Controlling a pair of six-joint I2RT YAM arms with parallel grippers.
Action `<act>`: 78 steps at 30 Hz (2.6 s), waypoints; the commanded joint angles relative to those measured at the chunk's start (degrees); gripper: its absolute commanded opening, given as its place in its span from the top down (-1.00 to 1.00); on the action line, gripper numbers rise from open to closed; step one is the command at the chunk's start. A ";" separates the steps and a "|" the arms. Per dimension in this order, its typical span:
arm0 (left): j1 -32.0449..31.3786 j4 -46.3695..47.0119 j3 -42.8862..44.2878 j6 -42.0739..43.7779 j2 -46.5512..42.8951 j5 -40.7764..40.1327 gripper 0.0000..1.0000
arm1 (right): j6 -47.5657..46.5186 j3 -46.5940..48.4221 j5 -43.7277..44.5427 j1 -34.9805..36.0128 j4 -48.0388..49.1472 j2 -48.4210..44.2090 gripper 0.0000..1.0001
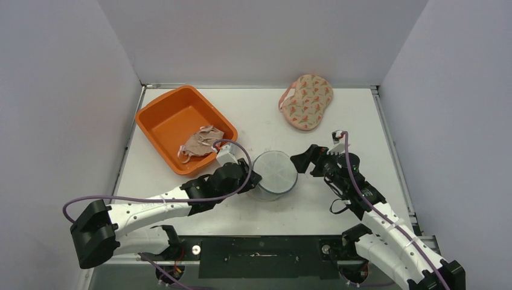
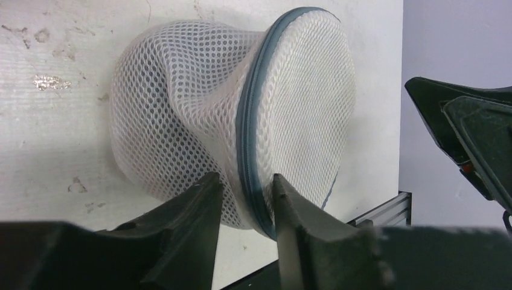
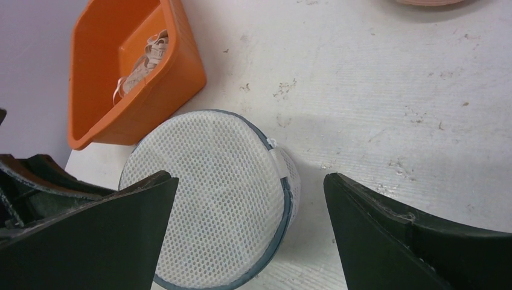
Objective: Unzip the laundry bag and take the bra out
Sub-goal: Adjust the laundry bag at the center of the board.
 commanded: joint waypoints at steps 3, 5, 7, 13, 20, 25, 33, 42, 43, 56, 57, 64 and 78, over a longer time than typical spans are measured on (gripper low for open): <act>5.78 4.91 1.60 9.15 0.98 13.92 0.61 | -2.94 0.93 -6.62 -0.14 10.31 9.02 -0.92; 6.50 2.85 0.86 11.33 -0.61 14.52 0.68 | -4.46 0.66 -6.94 -0.27 14.07 11.79 -0.89; 7.83 1.84 0.19 13.18 -2.05 15.82 0.72 | -4.88 -0.11 -7.00 -1.01 17.65 13.62 -0.86; 9.91 -0.56 0.39 18.30 -4.24 18.83 1.00 | -3.92 1.39 -15.68 -1.49 25.35 21.08 -0.78; 13.84 2.28 -1.14 21.51 -4.08 25.33 1.00 | -7.95 3.84 -19.16 0.49 20.09 23.98 -0.70; 16.22 3.97 -1.61 21.82 -2.37 29.30 1.00 | -8.77 4.38 -18.07 1.30 18.65 26.83 -0.65; 17.49 4.43 -2.07 22.16 -1.39 30.57 1.00 | -7.86 3.28 -18.40 2.45 20.64 29.22 -0.17; 17.25 2.55 2.12 26.40 1.51 32.44 0.95 | -5.91 1.57 -16.70 2.67 11.96 17.51 0.89; 17.12 2.09 3.18 26.74 1.84 32.60 0.67 | -5.74 1.49 -15.93 2.74 9.96 15.28 0.89; 15.37 -1.60 0.41 4.54 -8.72 16.64 -0.92 | 21.08 -4.77 4.71 6.32 3.53 -5.02 0.89; 14.98 -2.12 -0.68 3.38 -10.51 15.14 -0.92 | 23.06 -5.16 7.12 7.66 3.60 -5.24 0.90; 2.79 -6.23 -5.20 -4.91 -20.15 -0.09 -0.92 | 35.53 -9.06 22.86 17.84 6.50 -7.00 0.90; -13.86 4.68 -5.09 -14.88 -8.02 -10.34 -0.93 | 51.73 -10.29 49.02 38.73 6.81 -1.11 0.90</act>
